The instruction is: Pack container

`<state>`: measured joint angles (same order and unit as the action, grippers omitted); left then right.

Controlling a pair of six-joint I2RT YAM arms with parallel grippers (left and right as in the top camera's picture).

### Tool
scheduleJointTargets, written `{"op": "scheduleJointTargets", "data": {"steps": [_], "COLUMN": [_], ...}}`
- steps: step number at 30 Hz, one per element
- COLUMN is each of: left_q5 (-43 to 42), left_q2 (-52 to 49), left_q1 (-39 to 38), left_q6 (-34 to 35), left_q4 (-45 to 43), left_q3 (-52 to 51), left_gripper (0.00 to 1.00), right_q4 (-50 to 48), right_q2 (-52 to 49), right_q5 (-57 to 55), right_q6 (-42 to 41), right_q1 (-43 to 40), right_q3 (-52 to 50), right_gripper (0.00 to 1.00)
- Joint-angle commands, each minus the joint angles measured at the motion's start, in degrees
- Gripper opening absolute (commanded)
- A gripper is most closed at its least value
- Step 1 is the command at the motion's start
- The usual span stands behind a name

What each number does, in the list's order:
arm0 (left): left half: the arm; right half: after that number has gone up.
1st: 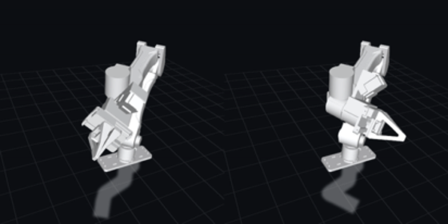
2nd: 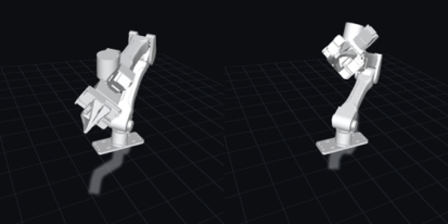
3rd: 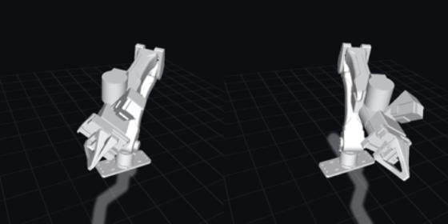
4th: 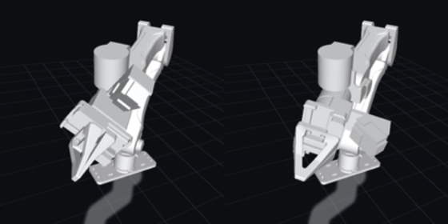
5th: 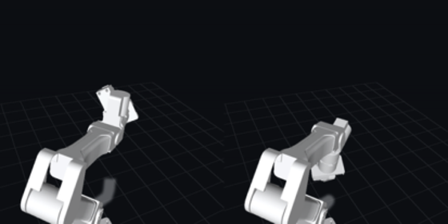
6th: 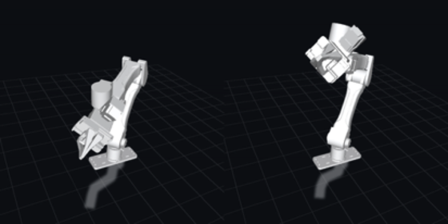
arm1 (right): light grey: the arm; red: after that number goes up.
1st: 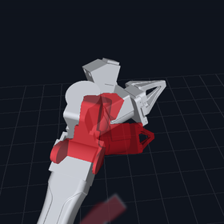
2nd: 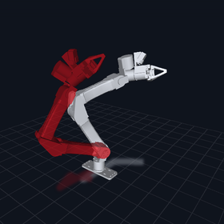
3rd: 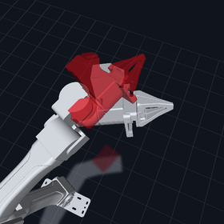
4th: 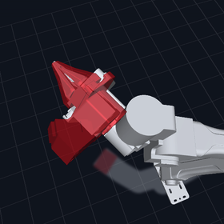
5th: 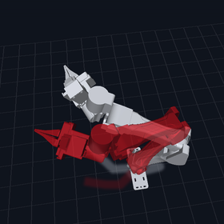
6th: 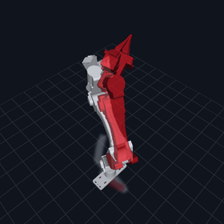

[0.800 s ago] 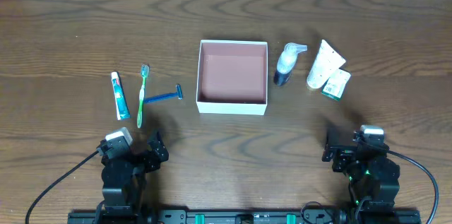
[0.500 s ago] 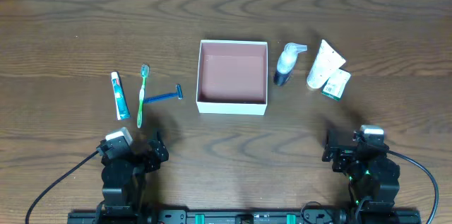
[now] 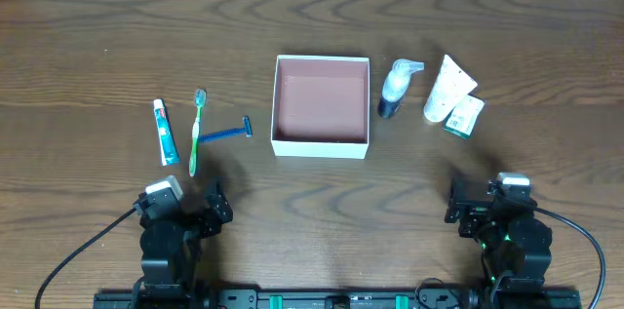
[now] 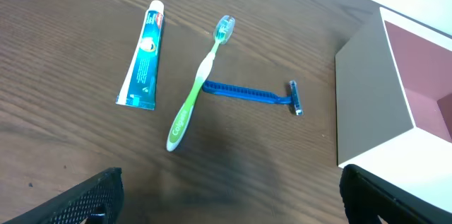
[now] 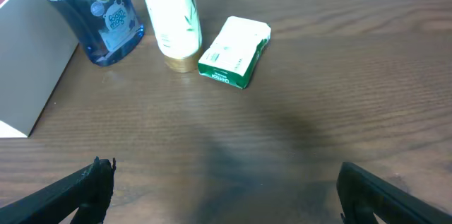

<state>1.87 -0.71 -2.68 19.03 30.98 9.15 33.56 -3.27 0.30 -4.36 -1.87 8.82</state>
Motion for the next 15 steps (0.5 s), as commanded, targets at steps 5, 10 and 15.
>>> {"op": "scheduleJointTargets", "data": {"steps": [5,10,15], "left_q5": [0.07,0.07,0.04], "left_q2": [0.04,0.04,0.04], "left_q1": [-0.15,-0.15,-0.15], "left_q6": [-0.98,-0.98,-1.01], "left_q4": [0.00,0.00,0.00], "left_q3": [-0.79,-0.79,-0.79], "left_gripper": [0.98,0.98,0.98], "right_q4": [-1.68,-1.64,-1.97], "right_q2": [0.26,0.26,0.26], "right_q5": [0.39,0.44,1.38], "right_q6": [-0.76,-0.85,-4.44], "right_q1": [-0.74,-0.74,-0.74], "right_q3": [-0.15,-0.17,0.28], "right_gripper": [0.99,0.99,0.99]}}
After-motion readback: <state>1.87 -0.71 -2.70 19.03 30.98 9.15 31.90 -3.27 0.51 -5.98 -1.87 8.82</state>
